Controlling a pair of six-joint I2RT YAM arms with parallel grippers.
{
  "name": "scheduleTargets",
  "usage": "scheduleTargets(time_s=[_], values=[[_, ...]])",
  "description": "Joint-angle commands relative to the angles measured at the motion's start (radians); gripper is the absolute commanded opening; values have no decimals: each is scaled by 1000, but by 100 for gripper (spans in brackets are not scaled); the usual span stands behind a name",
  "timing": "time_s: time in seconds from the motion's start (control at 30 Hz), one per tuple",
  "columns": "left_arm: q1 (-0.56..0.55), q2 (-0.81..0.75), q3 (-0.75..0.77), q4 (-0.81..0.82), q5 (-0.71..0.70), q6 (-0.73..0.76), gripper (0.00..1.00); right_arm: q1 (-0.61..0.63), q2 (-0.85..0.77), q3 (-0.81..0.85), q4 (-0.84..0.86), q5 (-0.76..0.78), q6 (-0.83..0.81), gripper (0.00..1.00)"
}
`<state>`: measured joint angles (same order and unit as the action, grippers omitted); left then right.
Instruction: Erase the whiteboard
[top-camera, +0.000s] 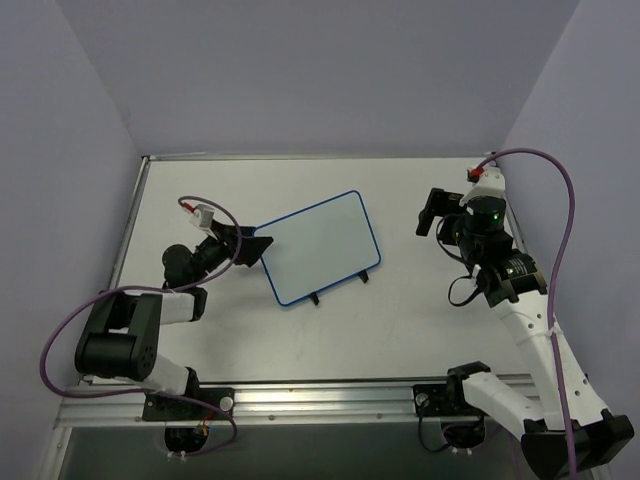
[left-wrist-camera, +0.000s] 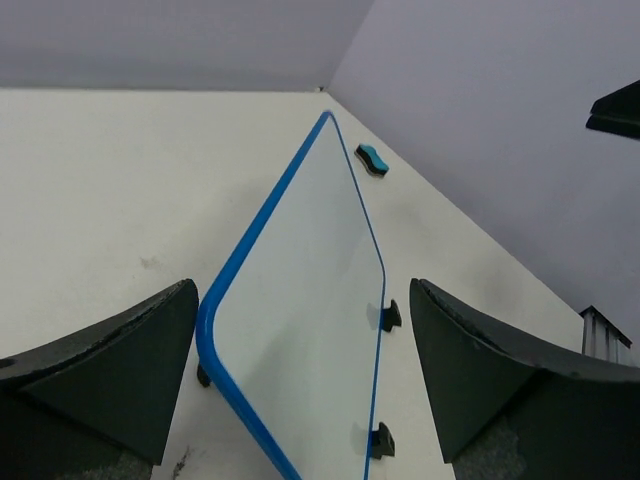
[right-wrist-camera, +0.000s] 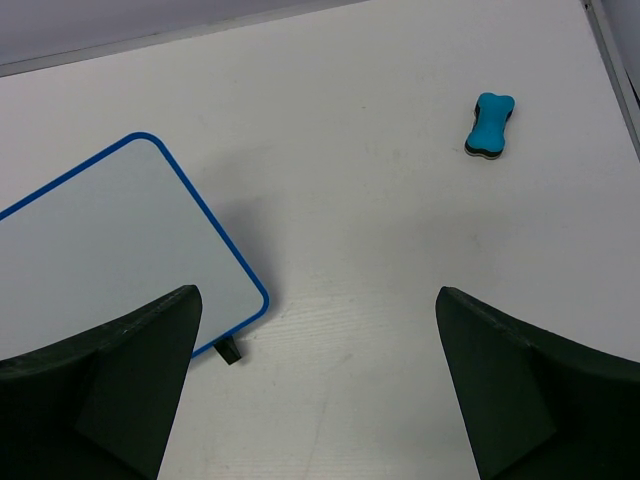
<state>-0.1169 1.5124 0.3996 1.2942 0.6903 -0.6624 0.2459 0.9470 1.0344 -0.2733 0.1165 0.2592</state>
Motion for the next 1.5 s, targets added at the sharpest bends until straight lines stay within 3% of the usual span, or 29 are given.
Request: scheduleTargets(time_s=[0.0, 0.1, 0.23, 0.37, 0.5, 0.57, 0.83, 0.97, 1.1, 1.17, 1.23, 1.3, 1.47], values=[[2, -139, -10, -13, -81, 41, 94, 10, -11, 6, 20, 20, -14, 100], [-3, -315, -19, -218, -164, 69, 94, 13, -13, 9, 17, 25, -14, 100], [-29, -572, 37, -668, -299, 145, 94, 15, -16, 9, 17, 35, -14, 100], [-108, -750, 100, -924, -546, 164, 94, 18, -13, 10, 17, 41, -14, 100], [-130, -790, 186, -1134, -642, 61, 94, 20, -13, 23, 2, 49, -15, 100], [-151, -782, 261, -1370, -762, 27, 94, 20, -22, 23, 0, 55, -12, 100], [-237, -759, 672, -1936, -1080, 108, 94, 21, -59, 52, -49, 101, -2, 100], [-237, -761, 777, -2065, -1098, 223, 94, 53, -97, 61, -86, 167, 6, 100], [-237, -744, 786, -2104, -1146, 391, 94, 87, -108, 44, -78, 294, -26, 100], [-233, -739, 719, -2035, -1273, 464, 94, 116, -103, 23, -46, 484, -47, 100], [-184, -742, 703, -2015, -1249, 442, 94, 147, -97, 1, -26, 621, -54, 100], [-57, -767, 668, -1988, -1146, 440, 94, 150, -99, 3, -18, 637, -38, 100], [-79, -810, 647, -1983, -1181, 431, 94, 154, -142, 7, -61, 569, -28, 100]])
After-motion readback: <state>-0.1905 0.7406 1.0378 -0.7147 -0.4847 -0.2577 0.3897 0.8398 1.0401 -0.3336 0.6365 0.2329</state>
